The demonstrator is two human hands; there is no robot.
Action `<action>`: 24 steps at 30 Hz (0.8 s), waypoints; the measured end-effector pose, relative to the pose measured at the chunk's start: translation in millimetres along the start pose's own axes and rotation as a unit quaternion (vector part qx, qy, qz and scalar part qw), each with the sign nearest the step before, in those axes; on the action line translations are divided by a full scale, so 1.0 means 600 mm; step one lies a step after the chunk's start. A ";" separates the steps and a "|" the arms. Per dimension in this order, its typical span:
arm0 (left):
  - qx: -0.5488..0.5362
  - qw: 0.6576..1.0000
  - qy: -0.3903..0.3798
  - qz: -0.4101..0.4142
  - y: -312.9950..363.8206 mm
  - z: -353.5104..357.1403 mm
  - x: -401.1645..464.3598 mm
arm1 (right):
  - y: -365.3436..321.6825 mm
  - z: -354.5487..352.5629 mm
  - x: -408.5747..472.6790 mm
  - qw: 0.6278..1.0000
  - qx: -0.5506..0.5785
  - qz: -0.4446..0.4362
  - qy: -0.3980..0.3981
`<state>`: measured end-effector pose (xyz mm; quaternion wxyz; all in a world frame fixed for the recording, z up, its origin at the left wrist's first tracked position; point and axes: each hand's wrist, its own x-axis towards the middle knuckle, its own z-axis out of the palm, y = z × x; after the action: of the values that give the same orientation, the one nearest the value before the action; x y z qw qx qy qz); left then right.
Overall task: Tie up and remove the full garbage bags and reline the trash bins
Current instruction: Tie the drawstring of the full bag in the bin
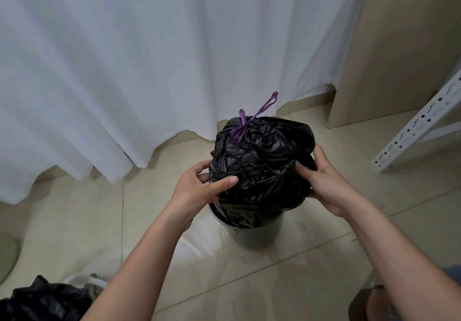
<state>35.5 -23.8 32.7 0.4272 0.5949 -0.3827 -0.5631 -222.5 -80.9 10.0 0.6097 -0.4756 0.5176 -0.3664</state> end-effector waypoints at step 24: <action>0.024 0.999 0.046 0.010 -0.008 0.059 0.006 | -0.011 0.007 -0.030 0.996 -0.028 -0.086 -0.023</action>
<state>0.5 -28.3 26.8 0.4354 0.6263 -0.3823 -0.5216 -221.9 -64.7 21.3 0.5740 -0.5439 0.4707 -0.3913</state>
